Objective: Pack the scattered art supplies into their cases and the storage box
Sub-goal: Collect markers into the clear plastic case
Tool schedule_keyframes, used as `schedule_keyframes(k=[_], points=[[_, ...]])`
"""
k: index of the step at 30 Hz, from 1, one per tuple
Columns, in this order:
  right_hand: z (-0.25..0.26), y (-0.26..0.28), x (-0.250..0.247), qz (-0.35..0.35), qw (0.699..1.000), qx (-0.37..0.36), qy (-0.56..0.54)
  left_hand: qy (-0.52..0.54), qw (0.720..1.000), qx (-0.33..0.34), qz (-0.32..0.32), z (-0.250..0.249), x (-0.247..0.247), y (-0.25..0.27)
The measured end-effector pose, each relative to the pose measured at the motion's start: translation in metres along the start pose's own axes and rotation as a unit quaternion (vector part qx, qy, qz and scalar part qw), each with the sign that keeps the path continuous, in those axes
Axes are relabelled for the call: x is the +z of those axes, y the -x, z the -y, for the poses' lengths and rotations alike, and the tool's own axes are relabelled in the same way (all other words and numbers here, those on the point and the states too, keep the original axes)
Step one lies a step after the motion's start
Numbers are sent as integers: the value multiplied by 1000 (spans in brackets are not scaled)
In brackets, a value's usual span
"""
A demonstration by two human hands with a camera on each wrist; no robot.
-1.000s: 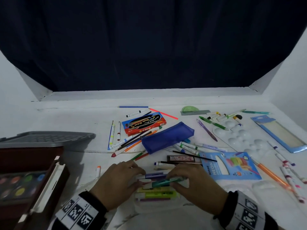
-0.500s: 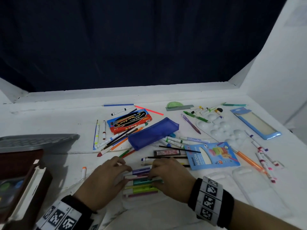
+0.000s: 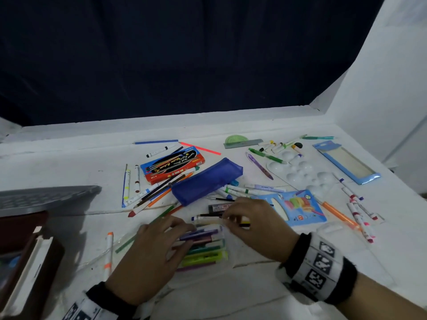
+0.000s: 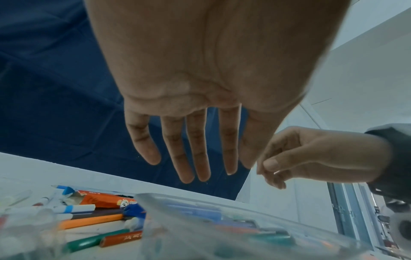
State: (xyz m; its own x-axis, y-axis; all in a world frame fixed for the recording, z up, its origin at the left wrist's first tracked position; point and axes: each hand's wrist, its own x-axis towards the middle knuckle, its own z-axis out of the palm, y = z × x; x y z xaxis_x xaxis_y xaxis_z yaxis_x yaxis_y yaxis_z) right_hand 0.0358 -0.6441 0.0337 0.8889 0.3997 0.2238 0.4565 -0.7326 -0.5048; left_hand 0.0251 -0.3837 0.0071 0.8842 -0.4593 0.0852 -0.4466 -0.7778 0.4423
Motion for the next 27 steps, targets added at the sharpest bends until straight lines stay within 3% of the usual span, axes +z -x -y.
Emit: schedule_keyframes(k=[2,5,9,13,18,27], points=[[-19,10,-22,-18,999,30,41,8,1000,10,-3,-9,2,-1],[-62,26,-56,12,986,109,124,30,999,21,-10,-26,10,-5],[-124,51,-90,76,946,217,227,40,999,19,-25,-51,25,-15],[-167,69,-112,148,906,275,287,17,999,-5,-44,-71,40,-23],[-195,71,-121,218,905,253,262,-54,996,-64,-12,-94,49,-34],[-214,66,-130,211,936,201,197,-41,992,-97,-65,-142,55,-62]])
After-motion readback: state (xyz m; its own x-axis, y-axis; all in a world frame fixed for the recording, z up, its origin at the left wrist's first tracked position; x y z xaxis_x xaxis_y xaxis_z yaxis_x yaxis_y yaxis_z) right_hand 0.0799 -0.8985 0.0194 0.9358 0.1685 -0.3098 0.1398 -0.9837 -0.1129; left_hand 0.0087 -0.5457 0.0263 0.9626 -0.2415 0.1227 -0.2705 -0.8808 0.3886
